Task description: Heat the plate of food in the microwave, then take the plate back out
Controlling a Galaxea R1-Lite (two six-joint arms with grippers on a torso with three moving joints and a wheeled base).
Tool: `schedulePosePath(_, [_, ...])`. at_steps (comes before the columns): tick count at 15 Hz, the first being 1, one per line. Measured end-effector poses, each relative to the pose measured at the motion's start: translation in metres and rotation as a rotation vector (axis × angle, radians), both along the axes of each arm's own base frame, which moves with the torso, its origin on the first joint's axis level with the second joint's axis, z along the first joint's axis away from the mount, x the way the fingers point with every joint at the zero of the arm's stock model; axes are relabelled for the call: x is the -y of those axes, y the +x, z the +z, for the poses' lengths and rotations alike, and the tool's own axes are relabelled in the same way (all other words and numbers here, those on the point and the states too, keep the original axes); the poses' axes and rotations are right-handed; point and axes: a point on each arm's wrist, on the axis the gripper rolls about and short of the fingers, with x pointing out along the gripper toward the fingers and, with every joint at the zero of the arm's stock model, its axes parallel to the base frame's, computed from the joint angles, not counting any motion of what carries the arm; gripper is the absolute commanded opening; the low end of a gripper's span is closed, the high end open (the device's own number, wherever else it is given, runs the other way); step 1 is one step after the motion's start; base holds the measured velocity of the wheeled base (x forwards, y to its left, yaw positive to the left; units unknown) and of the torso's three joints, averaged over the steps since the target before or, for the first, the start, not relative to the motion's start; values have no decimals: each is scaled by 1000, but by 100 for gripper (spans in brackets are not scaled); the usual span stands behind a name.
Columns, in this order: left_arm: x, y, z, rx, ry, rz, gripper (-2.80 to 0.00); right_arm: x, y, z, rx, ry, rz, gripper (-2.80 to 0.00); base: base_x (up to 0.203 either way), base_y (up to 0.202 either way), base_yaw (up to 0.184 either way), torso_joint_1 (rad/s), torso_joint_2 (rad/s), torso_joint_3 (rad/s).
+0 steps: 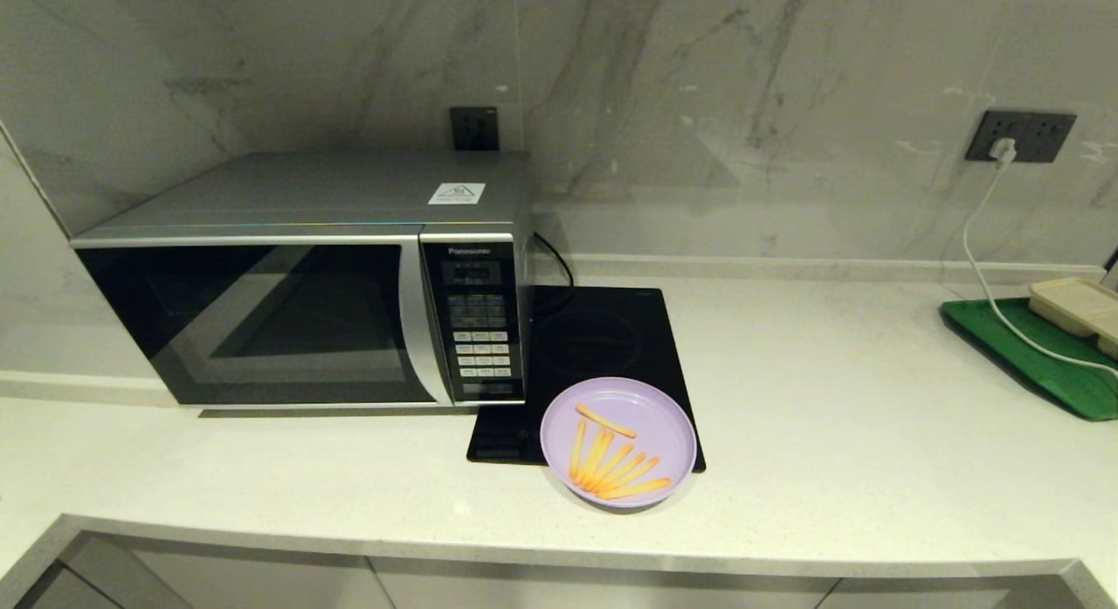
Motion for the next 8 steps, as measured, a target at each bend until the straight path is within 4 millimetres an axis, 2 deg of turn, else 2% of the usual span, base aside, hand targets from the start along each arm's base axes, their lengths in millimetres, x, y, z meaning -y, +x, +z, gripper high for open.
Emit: schedulePosePath(8, [0, 0, 0, 0, 0, 0, -280, 0, 0, 0, -5, -16, 3, -280, 0, 0, 0, 0, 0, 0])
